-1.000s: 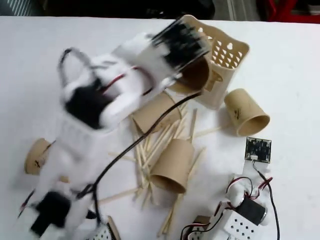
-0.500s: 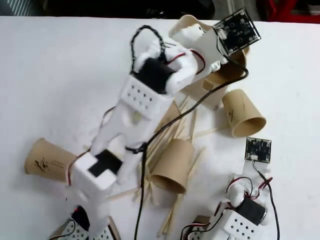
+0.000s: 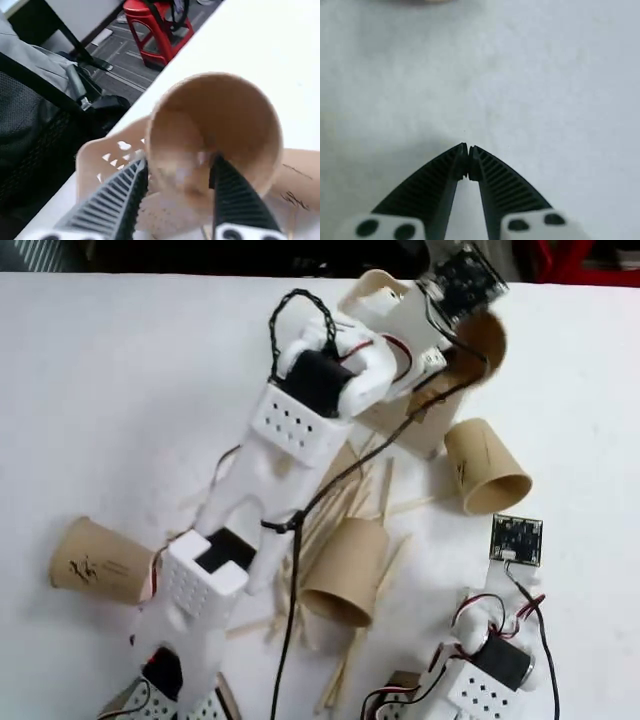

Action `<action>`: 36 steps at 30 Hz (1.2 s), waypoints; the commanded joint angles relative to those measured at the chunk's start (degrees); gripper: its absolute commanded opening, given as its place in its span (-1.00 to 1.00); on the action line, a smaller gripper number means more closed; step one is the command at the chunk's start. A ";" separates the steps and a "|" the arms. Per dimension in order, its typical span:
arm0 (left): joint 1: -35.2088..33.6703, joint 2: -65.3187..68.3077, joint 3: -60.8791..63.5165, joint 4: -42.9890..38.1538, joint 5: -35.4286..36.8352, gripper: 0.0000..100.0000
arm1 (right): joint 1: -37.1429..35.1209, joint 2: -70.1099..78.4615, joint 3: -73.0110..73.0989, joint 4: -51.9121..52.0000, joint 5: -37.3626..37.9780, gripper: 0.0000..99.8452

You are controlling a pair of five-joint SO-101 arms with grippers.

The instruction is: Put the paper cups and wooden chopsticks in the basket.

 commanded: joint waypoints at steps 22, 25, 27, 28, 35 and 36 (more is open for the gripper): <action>-6.46 -10.68 -2.46 5.27 1.49 -0.57 | 0.40 -0.57 0.35 0.40 -0.09 -0.96; -6.37 -14.81 -2.46 10.20 1.49 -0.59 | 0.31 -0.57 0.35 0.40 -0.09 -0.96; -6.11 -17.63 -2.46 12.66 1.05 -0.66 | 0.31 -0.57 0.35 0.40 -0.09 -0.96; -5.93 -19.03 -2.46 13.71 1.05 -0.70 | 0.31 -0.57 0.35 0.40 -0.09 -0.96; -5.93 -26.33 -2.46 22.33 1.05 -0.77 | 0.31 -0.57 0.35 0.40 -0.09 -0.96; -5.93 -27.12 -2.46 24.09 1.05 -0.77 | 0.31 -0.57 0.35 0.31 -0.09 -0.96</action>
